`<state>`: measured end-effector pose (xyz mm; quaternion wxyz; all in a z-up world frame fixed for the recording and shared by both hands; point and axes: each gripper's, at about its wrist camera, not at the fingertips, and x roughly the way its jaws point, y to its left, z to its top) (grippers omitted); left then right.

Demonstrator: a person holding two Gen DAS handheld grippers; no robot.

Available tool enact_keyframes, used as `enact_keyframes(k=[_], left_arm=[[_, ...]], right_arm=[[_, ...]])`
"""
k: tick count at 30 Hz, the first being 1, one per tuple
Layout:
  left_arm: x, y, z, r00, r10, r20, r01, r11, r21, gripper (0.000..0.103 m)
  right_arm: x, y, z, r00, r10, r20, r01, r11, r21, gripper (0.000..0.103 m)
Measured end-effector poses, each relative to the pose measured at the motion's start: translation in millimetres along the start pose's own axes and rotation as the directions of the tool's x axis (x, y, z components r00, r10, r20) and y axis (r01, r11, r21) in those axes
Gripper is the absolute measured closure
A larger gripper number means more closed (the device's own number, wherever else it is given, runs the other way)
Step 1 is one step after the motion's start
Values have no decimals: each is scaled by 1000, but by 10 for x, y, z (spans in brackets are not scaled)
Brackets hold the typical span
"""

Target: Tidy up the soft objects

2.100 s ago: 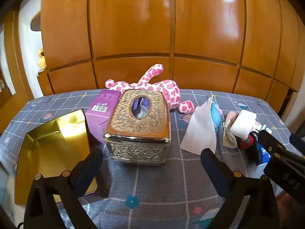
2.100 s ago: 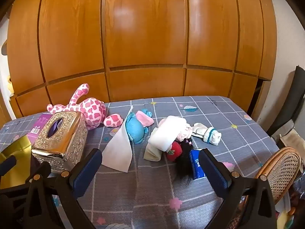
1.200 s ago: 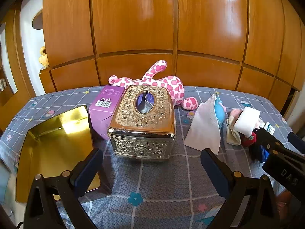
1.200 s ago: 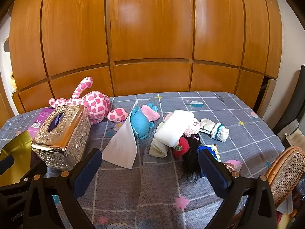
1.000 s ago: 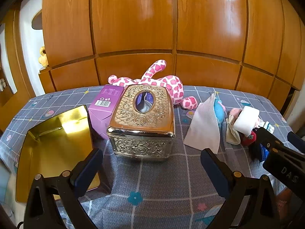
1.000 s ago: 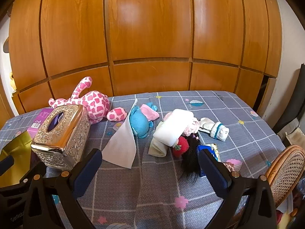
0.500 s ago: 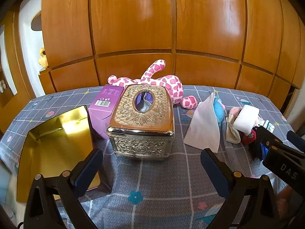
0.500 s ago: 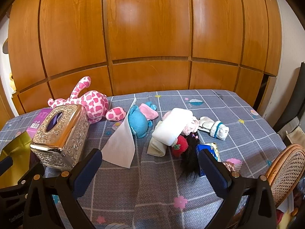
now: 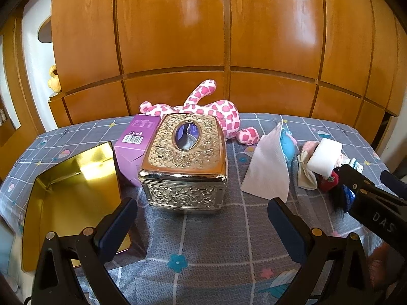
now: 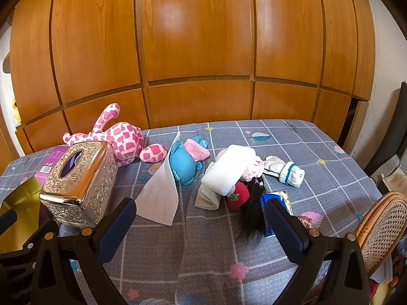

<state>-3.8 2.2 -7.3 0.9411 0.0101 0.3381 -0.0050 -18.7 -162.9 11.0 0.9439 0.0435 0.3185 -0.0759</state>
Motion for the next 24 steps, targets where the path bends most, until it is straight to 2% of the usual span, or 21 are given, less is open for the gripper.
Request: enact_keyframes(k=[17,21,24], left_arm=[[-1,-100,-1,999,-31,-8,31,999,25,0],[-2,-115,13,997,-82,0,82,996,27,0],[5,-141,24,988,-151,-9,151,988,33,0]], right_arm=[[47,-131,34,1000,-15,3,15,1000,21,0],[84,-200,81,1000,-17,4,17,999,28,0],[126,-277,140,1000,-17,5,17,999,37,0]])
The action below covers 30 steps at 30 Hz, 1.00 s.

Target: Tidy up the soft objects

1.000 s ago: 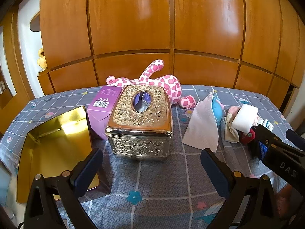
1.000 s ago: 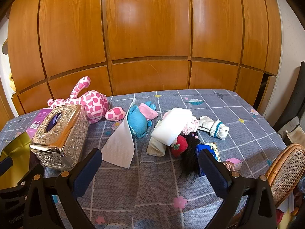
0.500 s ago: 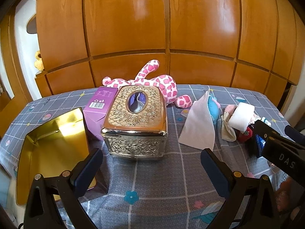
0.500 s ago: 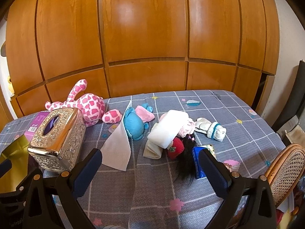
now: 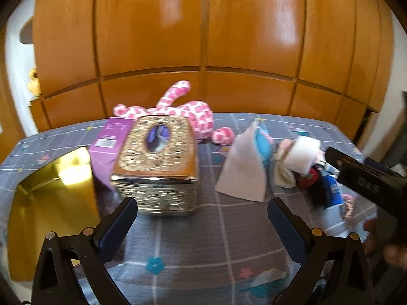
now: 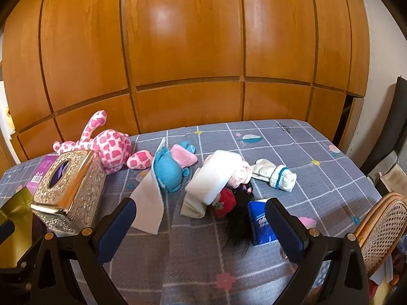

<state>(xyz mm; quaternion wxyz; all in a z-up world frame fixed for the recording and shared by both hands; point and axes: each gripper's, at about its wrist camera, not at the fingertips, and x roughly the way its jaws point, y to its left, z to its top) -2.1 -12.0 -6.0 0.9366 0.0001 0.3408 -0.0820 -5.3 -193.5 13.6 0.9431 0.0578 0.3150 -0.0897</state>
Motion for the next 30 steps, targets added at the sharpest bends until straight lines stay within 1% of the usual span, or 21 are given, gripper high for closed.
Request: enact_keyframes(k=[2,4,5,8,10,12,16,17,18,19,20,21,23,24,26,30], left_arm=[[35,-61,18,999,-40,-24,41,999,24,0],[86,-152,30,996,-80,-50,83,994,66,0],[118,-198,29,993,-95,-69,101,991,83,0],[261,-279,34,979,-152,-134,165,982,93,1],[318,-337,58,972,-182,-150,198,975,100,1],[387,-411,113,963,-219,-157,238,964,116,1],[603,-541,277,964,-205,-168,230,962,146,1],[664,-556,317,965,-195,-174,221,964,148,1],[743,-587,378,965,-189,-182,216,965,147,2],[802,-600,424,962,-196,-191,224,964,142,5],[869,-619,473,960,-200,-196,228,964,138,11],[954,-652,510,962,-191,-197,221,965,142,15],[1113,-719,530,959,-187,-214,222,962,157,30],[1230,-765,532,955,-182,-234,224,961,165,32],[1404,-834,514,950,-173,-259,222,959,176,33],[1740,-956,502,950,-126,-287,187,963,195,32]], right_arm=[[59,-79,51,1000,3,-3,-3,1000,10,0],[119,-160,103,1000,8,-13,-8,1000,24,0],[173,-250,150,1000,11,-17,-10,999,46,0],[329,-506,273,1000,1,-22,1,997,80,0],[440,-652,325,1000,1,-29,2,996,93,0],[610,-844,361,999,-17,-51,22,994,111,0],[802,-1138,340,997,-10,-74,25,980,196,0],[809,-1172,340,997,6,-81,13,975,223,0],[779,-1199,336,998,36,-56,-21,968,249,0],[760,-1203,334,999,26,-46,-13,967,253,0],[744,-1206,336,999,20,-37,-10,967,256,0],[737,-1196,343,999,31,-29,-23,965,262,0],[714,-1207,342,999,48,-12,-43,960,277,0],[720,-1209,349,999,53,-10,-48,958,283,0],[715,-1215,353,998,63,-4,-59,955,291,0],[696,-1213,357,997,72,2,-69,952,297,0]])
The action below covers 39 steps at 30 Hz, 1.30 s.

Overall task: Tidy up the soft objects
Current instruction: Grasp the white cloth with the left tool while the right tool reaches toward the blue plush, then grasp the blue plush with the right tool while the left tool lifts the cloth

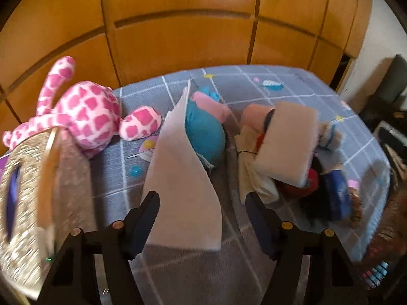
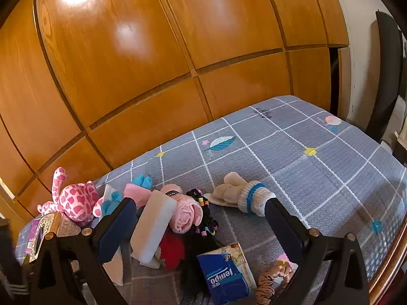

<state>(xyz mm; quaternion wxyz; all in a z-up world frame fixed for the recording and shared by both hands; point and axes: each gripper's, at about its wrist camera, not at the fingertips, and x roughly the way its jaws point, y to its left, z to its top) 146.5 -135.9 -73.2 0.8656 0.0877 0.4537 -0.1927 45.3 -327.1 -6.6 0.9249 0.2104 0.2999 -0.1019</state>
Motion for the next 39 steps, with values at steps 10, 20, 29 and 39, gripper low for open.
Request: enact_keyframes(k=[10,20,29,39], left_arm=[[416,171,-14,998,-29,-61,27,999,-34,100],[-287,128,-604,987,-160,-7,160,986,-42,101],[-344,90,-1190,987,-147,-69,150,988,35,101],[-326,156,-1238,985,-166,-44,166,986,5,100]], right_arm=[[10,48,-8,1000,14,-5,-14,999,-29,0],[-7,84,-21,999,36,-1,-36,998,-46,16],[194,488,-9,971,182,-152,-198,976,-94,38],[1098,1566,-215,899,129,-420,-287,895,-341,25]])
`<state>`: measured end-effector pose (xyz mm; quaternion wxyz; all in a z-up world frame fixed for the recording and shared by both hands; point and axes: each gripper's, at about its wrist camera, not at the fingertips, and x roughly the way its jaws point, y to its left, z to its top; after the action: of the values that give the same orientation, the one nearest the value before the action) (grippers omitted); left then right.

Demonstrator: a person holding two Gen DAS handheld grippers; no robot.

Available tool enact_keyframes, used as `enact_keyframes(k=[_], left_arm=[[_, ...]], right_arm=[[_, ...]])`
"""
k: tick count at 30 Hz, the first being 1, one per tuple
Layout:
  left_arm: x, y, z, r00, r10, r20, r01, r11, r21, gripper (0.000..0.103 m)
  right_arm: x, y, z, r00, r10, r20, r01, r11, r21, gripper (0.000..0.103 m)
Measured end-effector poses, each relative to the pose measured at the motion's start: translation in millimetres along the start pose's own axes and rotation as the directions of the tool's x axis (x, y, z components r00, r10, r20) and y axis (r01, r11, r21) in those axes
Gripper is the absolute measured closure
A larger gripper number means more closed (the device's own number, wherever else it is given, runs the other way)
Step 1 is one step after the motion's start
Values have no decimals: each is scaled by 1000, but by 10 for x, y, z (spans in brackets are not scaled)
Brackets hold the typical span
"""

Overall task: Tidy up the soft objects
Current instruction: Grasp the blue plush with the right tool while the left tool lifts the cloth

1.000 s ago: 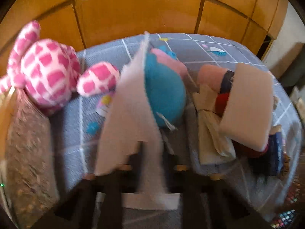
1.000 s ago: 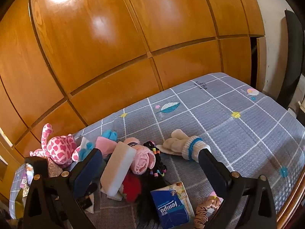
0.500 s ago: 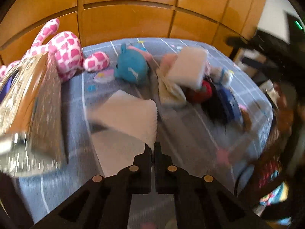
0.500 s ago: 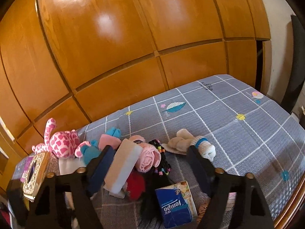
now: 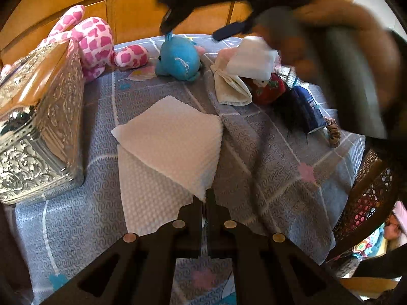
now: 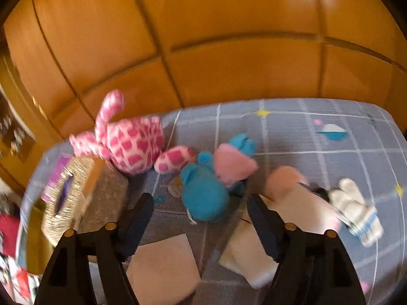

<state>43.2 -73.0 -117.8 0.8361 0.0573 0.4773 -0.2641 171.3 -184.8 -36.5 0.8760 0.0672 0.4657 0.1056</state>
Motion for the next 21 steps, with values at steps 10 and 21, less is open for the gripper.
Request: enact_keyframes(k=[10,21], left_arm=[[-144,238,-115,998,-48,39,51,996,-67,101],[-849,347,-242,981,-54,186,59,998,-23,101]], right_arm=[[364,27,-15,997,-51,-59,49,998,-36,64],[-325,129,-622,989,118,-86,-128,984,-127,63]])
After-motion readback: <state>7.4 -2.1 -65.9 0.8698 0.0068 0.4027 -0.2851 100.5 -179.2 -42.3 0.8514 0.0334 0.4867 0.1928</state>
